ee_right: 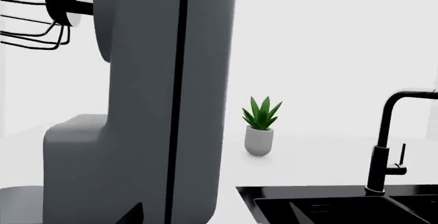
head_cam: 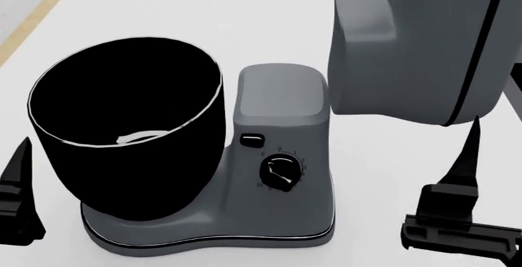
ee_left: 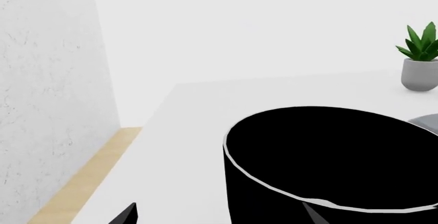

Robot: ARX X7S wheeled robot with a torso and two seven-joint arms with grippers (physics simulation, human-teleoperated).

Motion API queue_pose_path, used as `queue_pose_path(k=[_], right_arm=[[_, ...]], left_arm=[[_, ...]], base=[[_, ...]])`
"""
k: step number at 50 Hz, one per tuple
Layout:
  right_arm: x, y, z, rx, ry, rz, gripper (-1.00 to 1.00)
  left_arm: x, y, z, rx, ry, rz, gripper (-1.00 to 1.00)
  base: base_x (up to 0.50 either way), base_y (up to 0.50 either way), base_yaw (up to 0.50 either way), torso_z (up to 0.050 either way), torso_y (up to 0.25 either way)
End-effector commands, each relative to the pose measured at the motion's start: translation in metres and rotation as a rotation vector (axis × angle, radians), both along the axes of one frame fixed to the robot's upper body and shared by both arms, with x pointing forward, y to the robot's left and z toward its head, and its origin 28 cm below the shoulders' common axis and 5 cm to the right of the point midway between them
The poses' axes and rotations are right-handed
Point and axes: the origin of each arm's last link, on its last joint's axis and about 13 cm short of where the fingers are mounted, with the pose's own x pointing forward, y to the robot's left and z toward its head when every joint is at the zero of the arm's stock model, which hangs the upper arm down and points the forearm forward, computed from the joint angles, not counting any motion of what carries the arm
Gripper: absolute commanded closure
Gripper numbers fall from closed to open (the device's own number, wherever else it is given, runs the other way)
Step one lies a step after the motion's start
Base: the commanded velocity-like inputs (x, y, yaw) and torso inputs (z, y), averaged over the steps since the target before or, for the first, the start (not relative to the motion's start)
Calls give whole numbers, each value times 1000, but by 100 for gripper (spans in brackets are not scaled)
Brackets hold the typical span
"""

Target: Close the stand mixer head.

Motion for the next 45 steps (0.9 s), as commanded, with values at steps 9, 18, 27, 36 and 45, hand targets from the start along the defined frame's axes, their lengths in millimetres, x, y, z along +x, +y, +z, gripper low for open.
queue_pose_path(k=[9, 18, 27, 36, 45], right_arm=[[-9, -32, 91, 22, -124, -153, -100], [23, -37, 131, -20, -113, -163, -100], [37, -47, 166, -151, -60, -288, -100], [66, -52, 186, -181, -5, -280, -100], [110, -39, 169, -194, 92, -189, -100]], left_arm=[[0, 0, -2, -7, 15, 5, -100], [1, 0, -3, -10, 19, 8, -100], [1, 1, -4, -11, 22, 8, -100], [0, -1, -5, -10, 31, 5, -100], [-1, 2, -2, -16, 23, 17, -100]], base=[[0, 0, 0, 0, 0], [0, 0, 0, 0, 0], [0, 0, 0, 0, 0], [0, 0, 0, 0, 0], [0, 0, 0, 0, 0]])
